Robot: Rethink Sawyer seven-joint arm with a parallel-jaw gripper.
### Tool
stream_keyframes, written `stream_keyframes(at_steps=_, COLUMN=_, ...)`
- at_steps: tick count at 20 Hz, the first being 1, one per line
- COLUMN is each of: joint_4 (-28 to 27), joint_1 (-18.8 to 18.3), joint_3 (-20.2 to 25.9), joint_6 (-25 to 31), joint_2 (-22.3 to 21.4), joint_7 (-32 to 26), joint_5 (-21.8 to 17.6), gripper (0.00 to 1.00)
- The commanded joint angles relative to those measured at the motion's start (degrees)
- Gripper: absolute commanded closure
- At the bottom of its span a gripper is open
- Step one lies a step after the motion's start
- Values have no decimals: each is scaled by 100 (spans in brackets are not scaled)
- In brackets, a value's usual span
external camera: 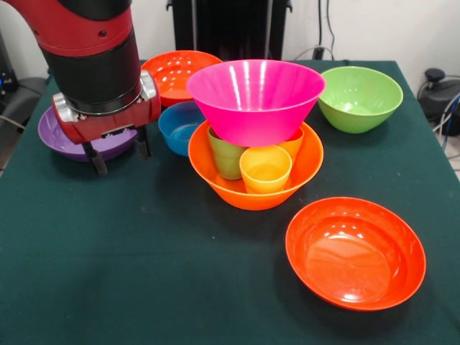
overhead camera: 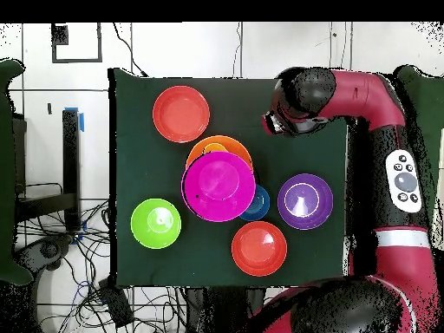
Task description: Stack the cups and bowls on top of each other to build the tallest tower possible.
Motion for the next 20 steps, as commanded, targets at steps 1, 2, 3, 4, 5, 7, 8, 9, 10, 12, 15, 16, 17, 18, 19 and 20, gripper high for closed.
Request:
stream_keyframes(at_steps=1, joint_4=-49, joint_1=17, joint_3=-124, joint_6=535, joint_2=-169, joint_7=-2075, joint_5=-357, gripper=0)
stream_keyframes(at_steps=2, joint_4=-107, joint_1=12, joint_3=-102, joint_6=654, joint_2=-164, joint_7=-2236, joint_5=-369, gripper=0)
stream_keyframes(at_steps=3, joint_4=-89, joint_1=-29, joint_3=-51, joint_6=695, joint_2=-204, joint_7=-2388, joint_5=-340, gripper=0)
stream_keyframes(at_steps=4, joint_4=-92, joint_1=-47, joint_3=-42, joint_6=777, joint_2=-218, joint_7=-2473, joint_5=-337, gripper=0)
stream_keyframes(at_steps=5, joint_4=-95, joint_1=-64, joint_3=-32, joint_6=859, joint_2=-232, joint_7=-2558, joint_5=-334, gripper=0)
stream_keyframes(at_steps=7, joint_4=-58, joint_1=-109, joint_3=-4, joint_6=926, joint_2=-211, joint_7=-2715, joint_5=-330, gripper=0)
stream_keyframes(at_steps=8, joint_4=-70, joint_1=-113, joint_3=10, joint_6=985, joint_2=-176, joint_7=-2825, joint_5=-347, gripper=0)
stream_keyframes(at_steps=9, joint_4=-103, joint_1=-109, joint_3=36, joint_6=1030, joint_2=-126, joint_7=-2944, joint_5=-360, gripper=0)
stream_keyframes(at_steps=10, joint_4=-156, joint_1=-102, joint_3=61, joint_6=1073, joint_2=-71, joint_7=-3082, joint_5=-383, gripper=0)
stream_keyframes(at_steps=12, joint_4=-339, joint_1=-74, joint_3=151, joint_6=1149, joint_2=109, joint_7=-3472, joint_5=-431, gripper=0)
stream_keyframes(at_steps=15, joint_4=-550, joint_1=-48, joint_3=193, joint_6=1263, joint_2=310, joint_7=-3917, joint_5=-486, gripper=0)
stream_keyframes(at_steps=16, joint_4=-584, joint_1=-59, joint_3=225, joint_6=1214, joint_2=356, joint_7=-4047, joint_5=-469, gripper=0)
stream_keyframes(at_steps=17, joint_4=-628, joint_1=-55, joint_3=233, joint_6=1218, joint_2=409, joint_7=-4182, joint_5=-478, gripper=0)
stream_keyframes(at_steps=18, joint_4=-665, joint_1=-53, joint_3=237, joint_6=1190, joint_2=448, joint_7=-4288, joint_5=-482, gripper=0)
stream_keyframes(at_steps=19, joint_4=-669, joint_1=-69, joint_3=248, joint_6=1143, joint_2=472, joint_7=-4411, joint_5=-465, gripper=0)
stream_keyframes(at_steps=20, joint_4=-692, joint_1=-62, joint_3=232, joint_6=1142, joint_2=499, joint_7=-4498, joint_5=-465, gripper=0)
